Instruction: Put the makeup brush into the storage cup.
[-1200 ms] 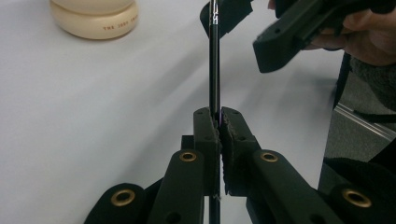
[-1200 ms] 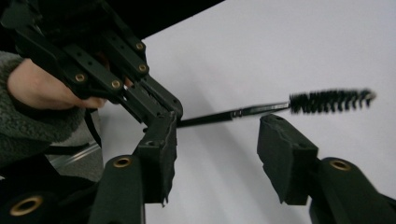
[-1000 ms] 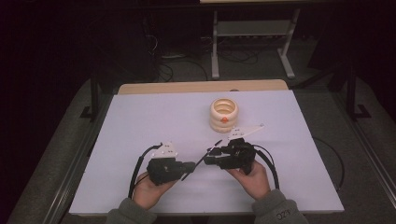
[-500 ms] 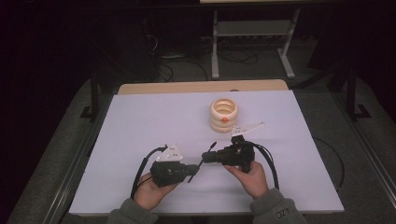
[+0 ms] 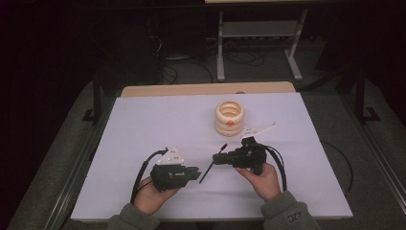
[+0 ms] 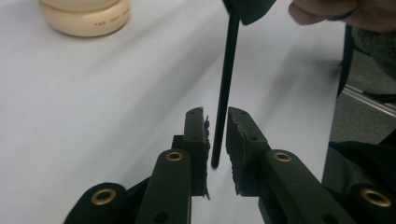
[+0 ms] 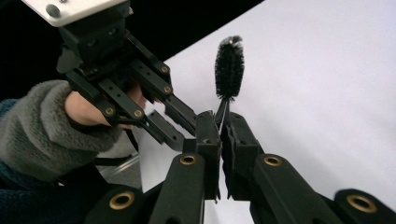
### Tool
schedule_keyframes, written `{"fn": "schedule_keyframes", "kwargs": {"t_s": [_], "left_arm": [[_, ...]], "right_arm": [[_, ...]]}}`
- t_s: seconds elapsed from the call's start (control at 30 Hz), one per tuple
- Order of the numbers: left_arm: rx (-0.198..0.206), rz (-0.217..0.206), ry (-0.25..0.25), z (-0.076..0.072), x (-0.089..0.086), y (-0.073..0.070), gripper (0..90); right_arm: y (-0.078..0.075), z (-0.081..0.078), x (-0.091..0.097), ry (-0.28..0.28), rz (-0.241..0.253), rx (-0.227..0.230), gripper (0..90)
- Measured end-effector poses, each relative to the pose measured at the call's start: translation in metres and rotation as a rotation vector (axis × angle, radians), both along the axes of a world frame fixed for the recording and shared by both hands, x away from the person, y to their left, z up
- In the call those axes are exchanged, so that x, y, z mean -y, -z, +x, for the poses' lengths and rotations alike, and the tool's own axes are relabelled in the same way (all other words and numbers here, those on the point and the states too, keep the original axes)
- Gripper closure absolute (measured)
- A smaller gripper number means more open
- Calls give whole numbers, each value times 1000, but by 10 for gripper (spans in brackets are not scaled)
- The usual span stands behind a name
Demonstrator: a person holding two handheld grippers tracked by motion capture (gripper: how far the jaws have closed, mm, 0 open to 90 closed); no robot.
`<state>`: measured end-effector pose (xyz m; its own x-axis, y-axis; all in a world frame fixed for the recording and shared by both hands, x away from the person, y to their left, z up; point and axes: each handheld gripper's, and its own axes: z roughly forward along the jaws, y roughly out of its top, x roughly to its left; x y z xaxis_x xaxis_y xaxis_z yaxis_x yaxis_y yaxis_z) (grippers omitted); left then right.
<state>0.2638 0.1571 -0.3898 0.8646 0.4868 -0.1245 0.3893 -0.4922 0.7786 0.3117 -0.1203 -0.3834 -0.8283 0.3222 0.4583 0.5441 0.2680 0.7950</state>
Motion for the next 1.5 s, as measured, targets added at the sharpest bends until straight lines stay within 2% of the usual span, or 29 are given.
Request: {"fn": "schedule_keyframes", "kwargs": {"t_s": [0.27, 0.5, 0.63, 1.33, 1.5], "left_arm": [[8, 21, -34, 1, -10, -1, 704], [18, 41, -60, 1, -20, -2, 668], [24, 37, -77, 0, -24, -3, 647], [44, 48, -131, 1, -48, -5, 561], [42, 35, -149, 1, -50, -4, 543]], "right_arm": [[-10, 2, 4, 21, -53, 37, 848], [-17, 6, 11, 41, -72, 59, 848], [-20, 9, 13, 48, -84, 73, 848], [-31, 24, 19, 81, -96, 84, 848], [-35, 28, 22, 92, -100, 88, 848]]}}
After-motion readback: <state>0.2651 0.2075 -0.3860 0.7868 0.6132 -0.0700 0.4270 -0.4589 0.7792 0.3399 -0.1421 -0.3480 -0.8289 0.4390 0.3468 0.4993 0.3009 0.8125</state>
